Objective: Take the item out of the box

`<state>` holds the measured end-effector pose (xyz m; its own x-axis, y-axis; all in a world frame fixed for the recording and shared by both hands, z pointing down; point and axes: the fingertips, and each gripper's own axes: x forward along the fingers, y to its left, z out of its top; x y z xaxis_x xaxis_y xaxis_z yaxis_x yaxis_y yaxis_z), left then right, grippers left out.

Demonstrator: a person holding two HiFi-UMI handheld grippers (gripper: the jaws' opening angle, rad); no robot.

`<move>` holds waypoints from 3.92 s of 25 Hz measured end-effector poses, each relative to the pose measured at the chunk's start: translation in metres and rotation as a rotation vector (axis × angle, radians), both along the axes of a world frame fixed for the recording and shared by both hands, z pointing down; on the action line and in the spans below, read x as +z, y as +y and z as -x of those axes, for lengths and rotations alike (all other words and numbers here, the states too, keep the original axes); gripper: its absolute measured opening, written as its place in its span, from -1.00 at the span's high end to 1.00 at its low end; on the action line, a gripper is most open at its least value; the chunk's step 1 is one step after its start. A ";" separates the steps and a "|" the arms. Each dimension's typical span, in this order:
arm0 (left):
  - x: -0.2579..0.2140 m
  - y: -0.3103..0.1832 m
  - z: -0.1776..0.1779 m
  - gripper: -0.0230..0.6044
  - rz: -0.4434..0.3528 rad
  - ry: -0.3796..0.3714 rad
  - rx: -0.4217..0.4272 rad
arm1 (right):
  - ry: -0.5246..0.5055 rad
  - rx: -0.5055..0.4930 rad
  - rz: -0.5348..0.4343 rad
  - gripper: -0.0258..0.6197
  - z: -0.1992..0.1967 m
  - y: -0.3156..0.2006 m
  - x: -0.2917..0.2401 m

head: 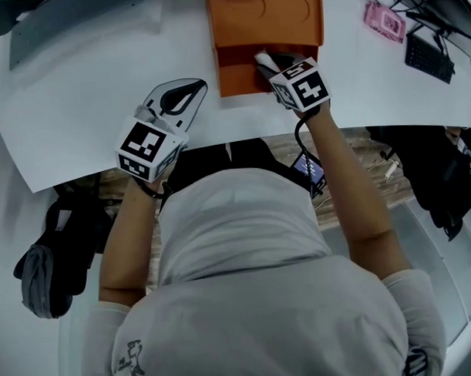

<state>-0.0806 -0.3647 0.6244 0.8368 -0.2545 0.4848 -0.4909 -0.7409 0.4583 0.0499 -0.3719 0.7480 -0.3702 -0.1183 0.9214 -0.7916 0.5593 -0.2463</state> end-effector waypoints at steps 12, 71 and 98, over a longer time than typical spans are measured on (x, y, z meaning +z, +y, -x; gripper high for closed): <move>-0.001 0.009 0.000 0.93 -0.012 -0.016 -0.025 | -0.021 -0.005 -0.030 0.48 -0.002 0.002 -0.006; -0.284 0.166 -0.077 0.93 -0.553 0.037 -0.247 | -0.433 -0.005 -0.879 0.51 -0.066 0.148 -0.404; -0.349 0.279 -0.077 0.93 -0.586 0.113 -0.198 | -0.445 0.046 -1.030 0.51 -0.092 0.273 -0.458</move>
<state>-0.0036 -0.0862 0.2758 0.7846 -0.6065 0.1286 -0.6166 -0.7849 0.0605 0.1418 -0.0986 0.2901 -0.6177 -0.7694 0.1627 -0.7736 0.6317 0.0508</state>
